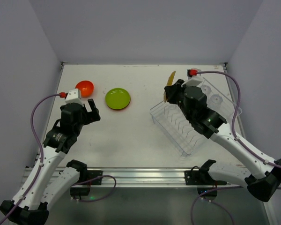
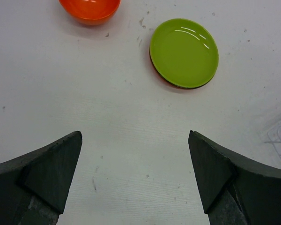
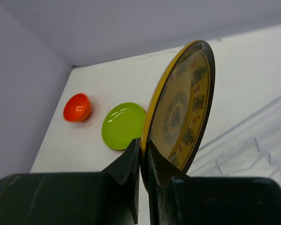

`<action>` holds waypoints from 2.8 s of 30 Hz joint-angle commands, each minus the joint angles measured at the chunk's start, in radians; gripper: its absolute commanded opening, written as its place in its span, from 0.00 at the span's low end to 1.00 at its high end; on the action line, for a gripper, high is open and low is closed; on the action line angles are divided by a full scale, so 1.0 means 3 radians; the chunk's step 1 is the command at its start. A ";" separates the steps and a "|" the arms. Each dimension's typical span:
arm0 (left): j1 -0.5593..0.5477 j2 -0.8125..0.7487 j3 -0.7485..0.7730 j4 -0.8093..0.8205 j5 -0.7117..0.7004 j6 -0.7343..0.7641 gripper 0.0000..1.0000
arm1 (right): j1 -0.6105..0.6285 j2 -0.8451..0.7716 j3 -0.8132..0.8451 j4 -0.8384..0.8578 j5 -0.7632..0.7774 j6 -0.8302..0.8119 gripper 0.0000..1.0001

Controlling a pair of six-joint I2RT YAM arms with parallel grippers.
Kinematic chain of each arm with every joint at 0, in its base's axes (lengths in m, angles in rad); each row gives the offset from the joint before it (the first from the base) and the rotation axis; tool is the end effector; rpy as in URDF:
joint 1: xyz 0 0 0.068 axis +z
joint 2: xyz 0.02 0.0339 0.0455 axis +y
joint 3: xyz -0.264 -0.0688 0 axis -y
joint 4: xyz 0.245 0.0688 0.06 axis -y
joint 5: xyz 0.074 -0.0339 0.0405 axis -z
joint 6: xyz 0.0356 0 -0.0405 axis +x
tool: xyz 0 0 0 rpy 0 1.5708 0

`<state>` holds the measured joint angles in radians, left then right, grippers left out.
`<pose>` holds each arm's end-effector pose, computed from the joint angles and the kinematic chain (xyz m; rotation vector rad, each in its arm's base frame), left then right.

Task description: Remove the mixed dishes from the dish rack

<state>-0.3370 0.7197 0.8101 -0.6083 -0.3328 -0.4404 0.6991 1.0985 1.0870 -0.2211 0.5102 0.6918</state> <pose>0.1488 -0.0398 0.3161 -0.3059 2.0375 -0.1329 0.2009 0.1462 0.3816 0.3583 1.7698 0.5420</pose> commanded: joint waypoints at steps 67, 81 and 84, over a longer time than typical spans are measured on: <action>0.0719 0.2088 0.0178 0.1859 0.1156 -0.1575 0.00 | 0.0441 -0.1211 -0.1567 0.1483 0.0616 -0.1253 0.99; 0.0725 0.3031 0.0685 0.2099 0.1038 -0.1360 0.00 | 0.0431 -0.1785 -0.1778 0.1514 0.0533 -0.1135 0.99; 0.0720 0.3138 0.0705 0.2084 0.1013 -0.1334 0.01 | 0.0436 -0.1861 -0.1803 0.1499 0.0564 -0.1125 0.99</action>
<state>-0.1200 1.6386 0.9794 -0.0391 0.0093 -0.8703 0.8307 0.5659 0.5453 0.2062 0.6605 0.3134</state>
